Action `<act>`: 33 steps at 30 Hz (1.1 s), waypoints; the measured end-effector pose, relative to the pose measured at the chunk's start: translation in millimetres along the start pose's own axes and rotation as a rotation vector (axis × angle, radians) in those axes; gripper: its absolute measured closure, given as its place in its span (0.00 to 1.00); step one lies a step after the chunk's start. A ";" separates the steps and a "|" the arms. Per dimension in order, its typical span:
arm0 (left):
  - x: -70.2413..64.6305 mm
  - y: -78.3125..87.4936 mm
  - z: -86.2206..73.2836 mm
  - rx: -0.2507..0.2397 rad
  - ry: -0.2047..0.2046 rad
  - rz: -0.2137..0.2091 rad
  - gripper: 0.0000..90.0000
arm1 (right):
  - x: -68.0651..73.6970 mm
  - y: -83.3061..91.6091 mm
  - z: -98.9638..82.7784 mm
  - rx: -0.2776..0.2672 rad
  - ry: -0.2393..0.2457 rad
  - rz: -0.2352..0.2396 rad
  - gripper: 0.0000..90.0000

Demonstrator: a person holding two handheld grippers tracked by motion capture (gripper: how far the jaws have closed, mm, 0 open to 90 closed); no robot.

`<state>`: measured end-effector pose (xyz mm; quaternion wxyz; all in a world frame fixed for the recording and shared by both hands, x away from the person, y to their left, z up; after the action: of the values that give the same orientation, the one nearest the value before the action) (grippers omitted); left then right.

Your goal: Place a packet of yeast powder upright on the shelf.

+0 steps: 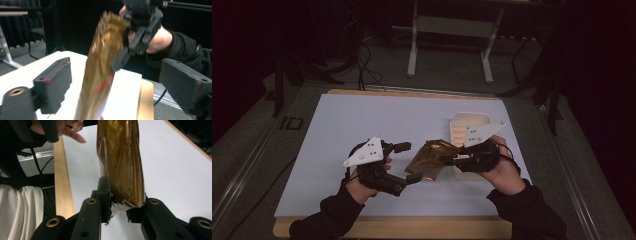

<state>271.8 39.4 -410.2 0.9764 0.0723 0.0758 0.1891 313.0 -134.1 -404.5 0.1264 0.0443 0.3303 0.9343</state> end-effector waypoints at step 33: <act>24.8 47.6 -79.2 -0.019 0.069 0.116 0.10 | -87.5 76.9 14.2 -0.056 0.087 -0.250 0.85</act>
<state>263.6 101.5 -482.6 0.9612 0.0607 0.1035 0.2482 383.8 -206.4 -345.0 0.2286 -0.0412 0.3122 0.9212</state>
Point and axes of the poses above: each handheld gripper's, and its own axes: y roughly backward along the jaws, z roughly out of its top, x roughly to its left, the point moved 7 cm from there along -y, roughly forward along the jaws, and after that the axes turned 1 degree about -z, right-handed, at the moved point
